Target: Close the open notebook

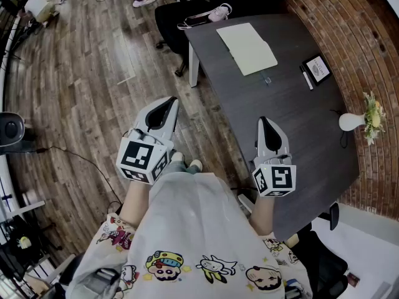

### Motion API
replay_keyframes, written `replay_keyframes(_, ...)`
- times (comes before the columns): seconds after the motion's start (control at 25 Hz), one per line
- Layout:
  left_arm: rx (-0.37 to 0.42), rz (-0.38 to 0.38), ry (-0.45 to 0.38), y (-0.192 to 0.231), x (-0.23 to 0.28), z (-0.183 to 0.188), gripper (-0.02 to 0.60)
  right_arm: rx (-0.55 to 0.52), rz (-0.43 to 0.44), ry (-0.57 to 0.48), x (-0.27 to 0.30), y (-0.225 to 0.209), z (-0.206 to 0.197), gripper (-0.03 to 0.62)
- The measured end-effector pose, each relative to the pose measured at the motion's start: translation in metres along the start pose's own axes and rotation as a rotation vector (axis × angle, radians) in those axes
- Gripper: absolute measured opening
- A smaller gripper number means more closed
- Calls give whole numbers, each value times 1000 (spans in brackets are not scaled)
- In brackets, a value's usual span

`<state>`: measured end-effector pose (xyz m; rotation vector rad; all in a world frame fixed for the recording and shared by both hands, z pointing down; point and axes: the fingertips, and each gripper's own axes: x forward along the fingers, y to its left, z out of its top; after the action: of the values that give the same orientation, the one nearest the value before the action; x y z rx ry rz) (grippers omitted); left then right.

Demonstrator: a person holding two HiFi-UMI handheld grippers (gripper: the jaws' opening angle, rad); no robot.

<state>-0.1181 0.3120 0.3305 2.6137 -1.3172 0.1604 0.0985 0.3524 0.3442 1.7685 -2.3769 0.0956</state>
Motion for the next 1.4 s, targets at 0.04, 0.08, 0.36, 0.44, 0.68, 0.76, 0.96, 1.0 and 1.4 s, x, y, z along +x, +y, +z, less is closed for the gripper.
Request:
replay_keyframes(0.04,-2,6,-3,-1,-1,-1,-2,3,2,-6,-1,0,0,10)
replay_keyframes(0.08,-4,11,-6,-2,-2,-1,-2,7,4,-11,-3,-1,0,11)
replay_keyframes(0.36,-28,52,-27,-10,-17,-7,-2,27,61,-29,-10,8,-1,12)
replay_keyframes(0.44,-32,59,-29,-11,-21,-9,14,34,88,-32,-10,14,-2,26)
replay_keyframes(0.68,-39,85,-36,-2,-28,-13,41,42,166,-32,5,36,-2,74)
replay_keyframes(0.76,-45,90,-38,7,-28,-13,55,40,180,-36,15,42,1,89)
replay_keyframes(0.96,-60,89,-51,39,-12,-8,78,27,210,-36,52,55,10,118)
replay_keyframes(1.0,-62,86,-53,46,-6,-6,86,28,213,-34,61,56,11,120)
replay_keyframes(1.4,-76,70,-44,152,61,25,116,42,210,-25,183,66,39,144)
